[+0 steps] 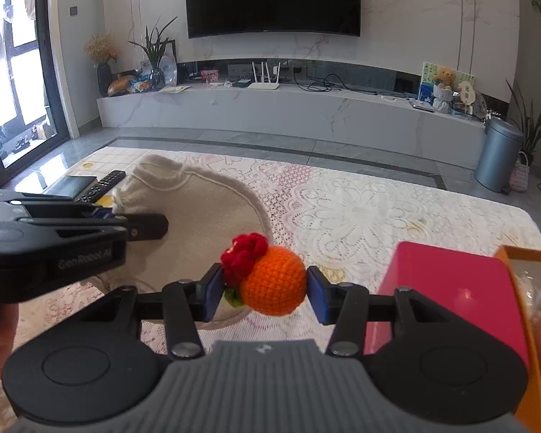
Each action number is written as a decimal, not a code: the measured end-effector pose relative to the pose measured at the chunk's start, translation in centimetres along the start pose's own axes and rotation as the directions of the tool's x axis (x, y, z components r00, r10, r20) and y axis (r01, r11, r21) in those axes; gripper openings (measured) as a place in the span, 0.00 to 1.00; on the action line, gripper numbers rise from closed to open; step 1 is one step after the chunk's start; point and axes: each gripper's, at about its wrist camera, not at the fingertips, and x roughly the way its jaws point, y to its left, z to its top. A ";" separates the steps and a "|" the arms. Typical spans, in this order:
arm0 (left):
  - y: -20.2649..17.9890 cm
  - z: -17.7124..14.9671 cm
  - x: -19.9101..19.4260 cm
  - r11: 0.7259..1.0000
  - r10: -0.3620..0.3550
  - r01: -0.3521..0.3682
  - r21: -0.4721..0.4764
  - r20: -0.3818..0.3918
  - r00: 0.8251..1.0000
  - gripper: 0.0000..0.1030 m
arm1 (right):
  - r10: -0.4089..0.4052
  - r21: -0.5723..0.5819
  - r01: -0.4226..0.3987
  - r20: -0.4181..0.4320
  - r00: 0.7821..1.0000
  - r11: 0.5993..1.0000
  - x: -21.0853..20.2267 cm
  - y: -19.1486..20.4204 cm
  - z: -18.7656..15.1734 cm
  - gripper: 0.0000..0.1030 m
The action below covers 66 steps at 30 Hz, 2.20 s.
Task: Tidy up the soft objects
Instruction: 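Lift the pouch and orange toy with both tools over the orange box, then lower both items into the box and open both tools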
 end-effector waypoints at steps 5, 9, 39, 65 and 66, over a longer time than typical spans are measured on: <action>-1.9 -0.2 -3.6 1.000 -0.012 0.011 0.024 0.031 0.999 0.10 | -0.016 0.011 0.016 0.013 1.000 1.000 -4.4 -0.1 -1.4 0.47; -3.8 -0.4 -5.8 0.998 -0.039 0.037 0.050 0.056 0.998 0.10 | -0.044 0.037 0.043 0.028 0.999 0.998 -7.8 -1.0 -2.9 0.47; -24.9 5.0 2.2 0.892 -0.386 0.373 0.256 0.000 0.923 0.11 | -0.395 0.135 0.393 -0.016 0.919 0.909 -18.5 -23.1 -5.1 0.48; -32.5 1.4 14.8 0.829 -0.154 0.268 0.490 -0.259 0.953 0.26 | -0.285 0.118 0.394 -0.511 0.811 0.911 -6.8 -37.3 -6.5 0.48; -32.7 1.4 15.0 0.825 -0.155 0.271 0.495 -0.263 0.952 0.32 | -0.277 0.110 0.389 -0.531 0.801 0.915 -6.6 -37.5 -6.4 0.48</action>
